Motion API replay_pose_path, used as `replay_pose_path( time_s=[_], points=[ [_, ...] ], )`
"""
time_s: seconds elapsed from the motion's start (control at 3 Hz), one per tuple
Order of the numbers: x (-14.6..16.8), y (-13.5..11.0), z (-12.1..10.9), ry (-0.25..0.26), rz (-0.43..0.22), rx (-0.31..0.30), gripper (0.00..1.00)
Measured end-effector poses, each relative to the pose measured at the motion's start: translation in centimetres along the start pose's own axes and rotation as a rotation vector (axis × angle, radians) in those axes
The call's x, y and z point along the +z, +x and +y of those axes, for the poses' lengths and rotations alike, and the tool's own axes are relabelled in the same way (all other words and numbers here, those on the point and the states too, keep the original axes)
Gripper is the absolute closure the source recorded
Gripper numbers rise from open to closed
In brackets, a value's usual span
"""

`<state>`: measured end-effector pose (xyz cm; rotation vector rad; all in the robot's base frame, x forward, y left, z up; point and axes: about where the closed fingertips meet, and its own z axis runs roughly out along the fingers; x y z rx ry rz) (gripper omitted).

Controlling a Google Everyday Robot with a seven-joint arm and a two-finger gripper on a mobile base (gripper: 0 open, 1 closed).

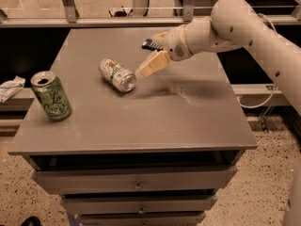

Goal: Knock 7up can over

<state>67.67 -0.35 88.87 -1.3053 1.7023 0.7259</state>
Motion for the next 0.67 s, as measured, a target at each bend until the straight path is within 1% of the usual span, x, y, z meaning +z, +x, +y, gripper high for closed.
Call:
replay_pose_path(
  time_s=[0.33,0.67],
  points=[
    [-3.32,0.94,-1.75,0.039,0.027,-0.014,0.0],
    [-3.46,0.97,-1.81,0.04,0.028,-0.014,0.0]
  ],
)
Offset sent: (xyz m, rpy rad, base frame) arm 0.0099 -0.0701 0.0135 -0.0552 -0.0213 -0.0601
